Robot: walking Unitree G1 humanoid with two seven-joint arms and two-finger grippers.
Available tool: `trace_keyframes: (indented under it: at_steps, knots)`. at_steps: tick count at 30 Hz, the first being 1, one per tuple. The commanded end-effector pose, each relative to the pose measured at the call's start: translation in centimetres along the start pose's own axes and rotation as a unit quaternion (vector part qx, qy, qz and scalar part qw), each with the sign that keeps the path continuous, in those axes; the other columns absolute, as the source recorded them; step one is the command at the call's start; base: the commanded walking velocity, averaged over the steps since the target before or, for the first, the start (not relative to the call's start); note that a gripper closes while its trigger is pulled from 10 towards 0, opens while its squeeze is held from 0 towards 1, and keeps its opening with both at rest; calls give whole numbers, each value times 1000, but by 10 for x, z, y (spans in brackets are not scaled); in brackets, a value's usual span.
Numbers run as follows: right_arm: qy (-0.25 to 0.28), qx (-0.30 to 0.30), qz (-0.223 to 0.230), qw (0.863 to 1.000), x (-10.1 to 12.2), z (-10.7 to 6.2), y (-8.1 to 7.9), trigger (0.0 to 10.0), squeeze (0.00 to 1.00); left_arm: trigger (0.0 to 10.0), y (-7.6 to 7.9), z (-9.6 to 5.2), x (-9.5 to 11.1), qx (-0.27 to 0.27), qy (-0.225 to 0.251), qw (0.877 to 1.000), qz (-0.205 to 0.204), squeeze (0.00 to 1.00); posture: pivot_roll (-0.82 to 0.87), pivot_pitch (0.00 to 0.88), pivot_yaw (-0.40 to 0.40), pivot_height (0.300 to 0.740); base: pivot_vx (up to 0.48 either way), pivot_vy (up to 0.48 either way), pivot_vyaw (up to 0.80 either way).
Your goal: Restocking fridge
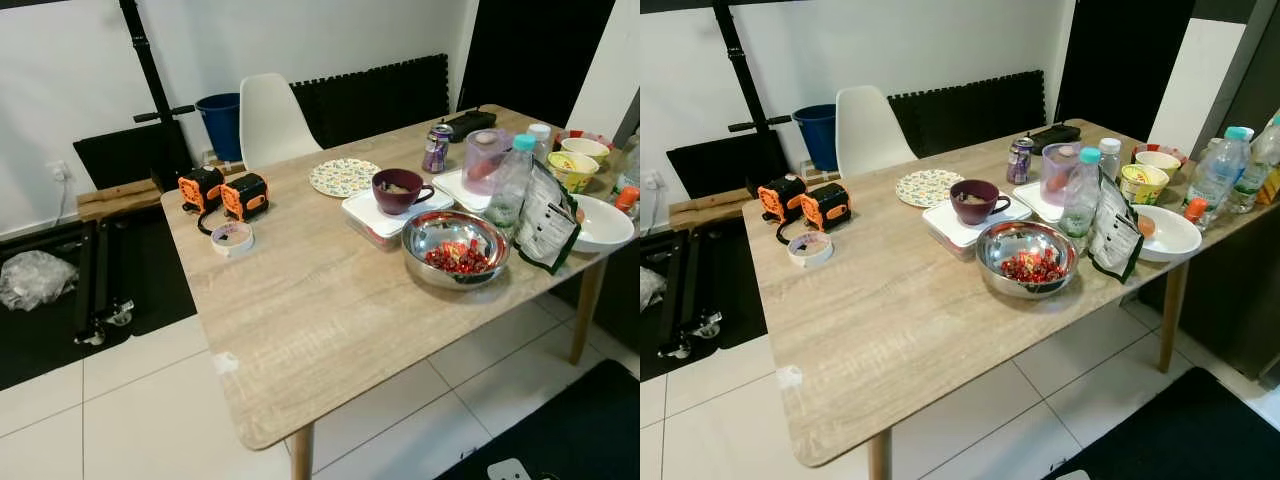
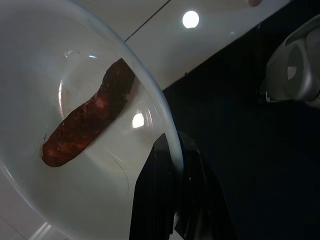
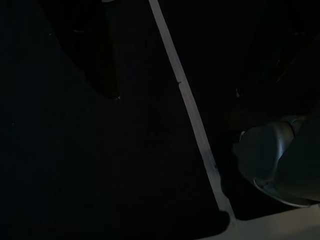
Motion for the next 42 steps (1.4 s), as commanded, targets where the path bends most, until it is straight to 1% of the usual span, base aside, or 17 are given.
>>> trace_keyframes:
  at_steps: [1,20,42]
  knots:
    - [0,0,5,1000,2,0,-1,10000,0,10000,5,1,1,-2,1,1000,3,0,-45,0,7,740,-322,0,0]
    - [-3,-3,5,1000,1,0,2,10000,0,10000,9,1,1,-4,-1,1000,10,0,-47,0,5,740,-372,0,0]
    - [-7,-2,2,1000,-2,0,2,10000,0,10000,9,1,-3,-6,-8,1000,20,0,-51,0,6,740,-425,0,0]
Point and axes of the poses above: a point about 5 cm out from each wrist's last joint towards the gripper, its own z axis pointing out of the wrist towards the gripper, its own x axis along the axis of the wrist's last joint, y = z × x, the point moved 5 cm from there along z, pointing out of the wrist towards the gripper, and after that the axes turned 7 degrees about -z, right-handed, at the moved point
